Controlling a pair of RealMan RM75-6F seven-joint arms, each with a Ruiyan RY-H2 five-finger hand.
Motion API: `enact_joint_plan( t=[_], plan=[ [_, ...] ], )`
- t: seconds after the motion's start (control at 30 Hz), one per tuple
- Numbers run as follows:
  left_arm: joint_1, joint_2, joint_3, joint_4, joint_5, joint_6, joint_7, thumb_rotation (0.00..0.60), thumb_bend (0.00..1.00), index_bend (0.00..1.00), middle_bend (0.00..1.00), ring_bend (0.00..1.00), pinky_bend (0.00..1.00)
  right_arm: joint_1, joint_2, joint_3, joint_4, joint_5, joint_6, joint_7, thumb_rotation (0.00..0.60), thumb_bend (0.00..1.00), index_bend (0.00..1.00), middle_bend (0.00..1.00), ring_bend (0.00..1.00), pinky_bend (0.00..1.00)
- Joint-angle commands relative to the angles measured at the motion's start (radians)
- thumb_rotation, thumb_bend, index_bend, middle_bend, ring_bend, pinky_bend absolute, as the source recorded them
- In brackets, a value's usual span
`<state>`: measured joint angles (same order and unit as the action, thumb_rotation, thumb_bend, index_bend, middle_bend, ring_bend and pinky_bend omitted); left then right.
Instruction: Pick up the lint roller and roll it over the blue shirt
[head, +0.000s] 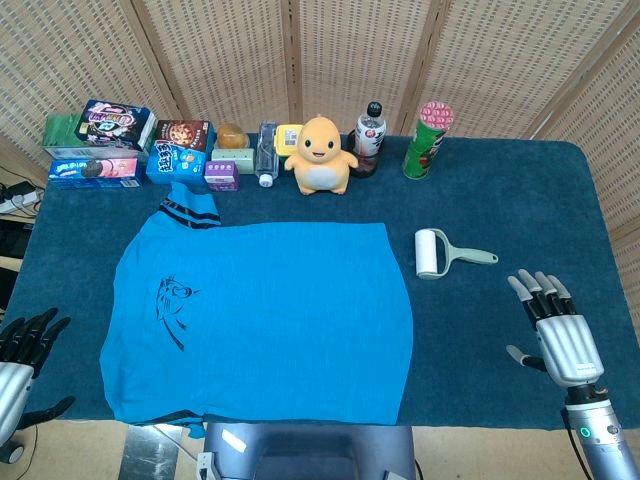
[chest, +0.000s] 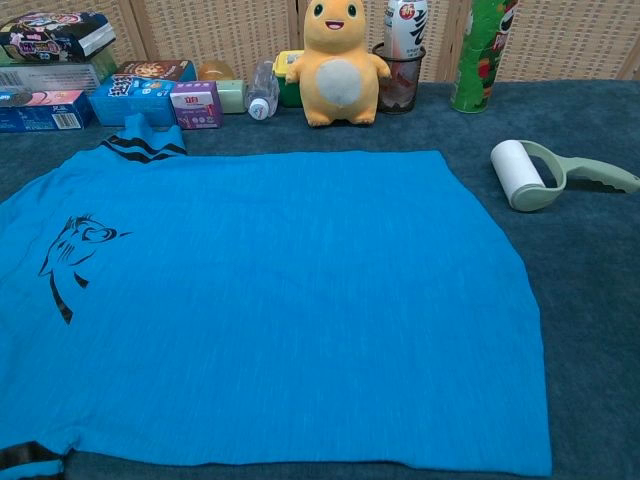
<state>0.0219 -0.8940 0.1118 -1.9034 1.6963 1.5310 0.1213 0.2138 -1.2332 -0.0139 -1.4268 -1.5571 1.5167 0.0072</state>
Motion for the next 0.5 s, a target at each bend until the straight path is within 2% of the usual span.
enact_joint_plan(
  t=[0.03, 0.2, 0.3, 0.5],
  plan=[
    [-0.003, 0.000, -0.003, -0.002, -0.006, -0.006, 0.000, 0.600, 0.09, 0.00, 0.00, 0.00, 0.01, 0.002, 0.000, 0.005, 0.006, 0.007, -0.016, 0.014, 0.600, 0.00, 0.03, 0.02, 0.00, 0.00],
    [-0.004, -0.003, -0.008, -0.006, -0.007, -0.006, 0.013, 0.600, 0.09, 0.00, 0.00, 0.00, 0.01, 0.022, -0.006, 0.020, 0.025, 0.025, -0.067, 0.030, 0.600, 0.00, 0.03, 0.03, 0.01, 0.00],
    [-0.001, -0.008, -0.004, -0.009, -0.002, -0.006, 0.026, 0.600, 0.09, 0.00, 0.00, 0.00, 0.01, 0.063, -0.019, 0.046, 0.048, 0.049, -0.136, 0.056, 0.600, 0.02, 0.04, 0.04, 0.02, 0.00],
    [-0.001, -0.018, -0.006, -0.013, 0.002, -0.009, 0.048, 0.600, 0.09, 0.00, 0.00, 0.00, 0.01, 0.208, -0.044, 0.133, 0.152, 0.156, -0.391, 0.175, 0.600, 0.10, 0.04, 0.06, 0.05, 0.03]
  ],
)
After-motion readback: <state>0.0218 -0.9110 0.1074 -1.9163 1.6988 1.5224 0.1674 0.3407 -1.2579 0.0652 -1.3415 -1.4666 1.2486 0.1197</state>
